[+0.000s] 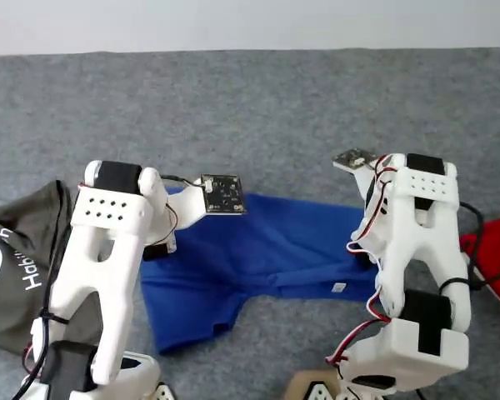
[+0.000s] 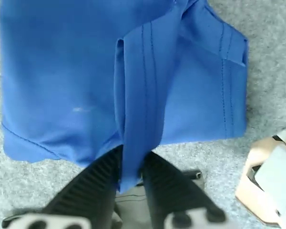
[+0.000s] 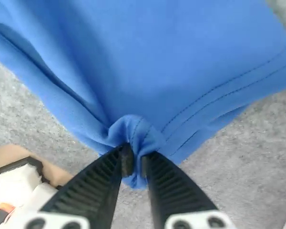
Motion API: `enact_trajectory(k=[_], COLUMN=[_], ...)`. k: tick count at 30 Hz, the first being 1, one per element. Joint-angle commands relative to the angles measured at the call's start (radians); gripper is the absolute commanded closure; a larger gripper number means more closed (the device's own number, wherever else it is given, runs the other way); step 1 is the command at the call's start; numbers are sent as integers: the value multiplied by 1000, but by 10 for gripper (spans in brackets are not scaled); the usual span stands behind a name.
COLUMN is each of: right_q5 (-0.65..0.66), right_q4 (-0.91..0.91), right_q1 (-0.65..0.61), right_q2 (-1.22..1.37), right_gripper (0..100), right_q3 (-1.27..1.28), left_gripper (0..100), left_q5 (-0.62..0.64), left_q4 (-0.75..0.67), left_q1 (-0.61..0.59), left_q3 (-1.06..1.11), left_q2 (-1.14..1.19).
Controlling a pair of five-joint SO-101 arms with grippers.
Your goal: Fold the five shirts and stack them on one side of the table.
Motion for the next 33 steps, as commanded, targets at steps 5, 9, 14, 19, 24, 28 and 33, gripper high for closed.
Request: enact_trajectory(k=[5,9,14,19,24,28,33], right_q5=[-9,9,5,-8,-163,-304,-358], right_q4=[189,209,205,171,79,-24,-156], right_q1=[10,10,-12,-44,-48,-62,-116], right_q2=[-160,-252,-344,-311,-239,-160,-31], right_gripper=[807,802,804,813,978,987,988], right_q3=[-144,-170,-170,-169,-170,-170,-170], left_gripper=[871,851,856,934,993,993,992], left_q5=[-9,-9,-11,138,331,591,786], left_q4=[29,29,18,-124,-315,-402,-468], left_q1=[-37,-40,-43,-60,-68,-68,-64], left_q3=[-7,-7,-5,12,125,188,228], left_q2=[-178,-290,-338,-334,-334,-336,-336])
